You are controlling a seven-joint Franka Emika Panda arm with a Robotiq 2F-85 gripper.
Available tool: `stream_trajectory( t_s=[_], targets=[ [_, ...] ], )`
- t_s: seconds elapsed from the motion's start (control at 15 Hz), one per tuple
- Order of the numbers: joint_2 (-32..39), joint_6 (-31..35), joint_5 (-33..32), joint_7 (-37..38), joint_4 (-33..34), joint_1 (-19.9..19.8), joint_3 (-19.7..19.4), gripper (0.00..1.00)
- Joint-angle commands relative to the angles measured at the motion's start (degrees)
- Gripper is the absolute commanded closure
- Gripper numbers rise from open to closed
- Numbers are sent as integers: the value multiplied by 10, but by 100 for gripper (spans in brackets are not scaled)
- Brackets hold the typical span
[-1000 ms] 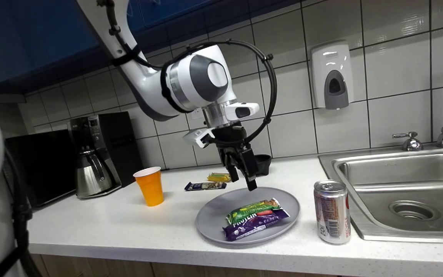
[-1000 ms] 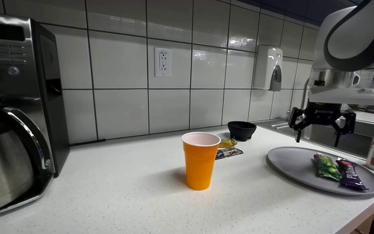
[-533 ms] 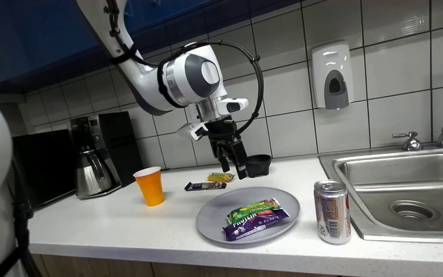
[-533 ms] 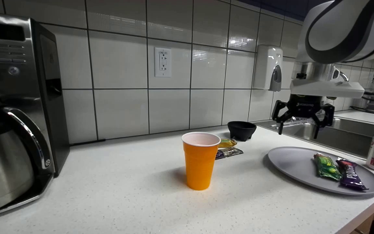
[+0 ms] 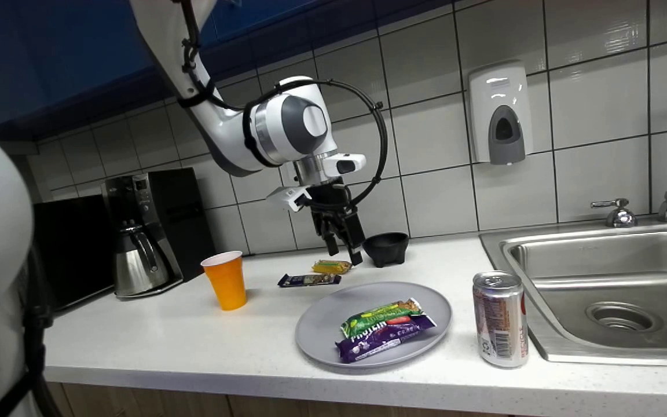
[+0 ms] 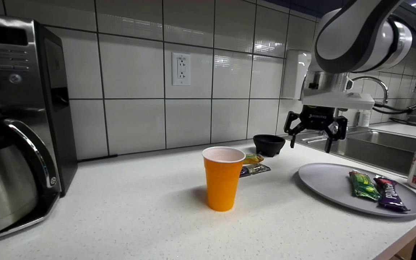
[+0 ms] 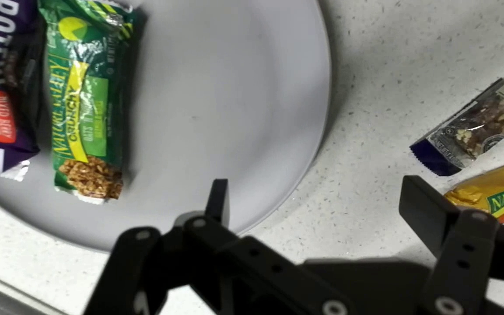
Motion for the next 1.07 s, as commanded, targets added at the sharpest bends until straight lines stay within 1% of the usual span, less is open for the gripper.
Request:
stream_trajectory(
  t_s=[0.0, 0.53, 1.0],
  targets=[
    [4, -2, 4, -6, 4, 4, -4, 0],
    [7, -2, 5, -8, 8, 5, -4, 0],
    [20, -6, 64, -12, 19, 1, -4, 0]
  ],
)
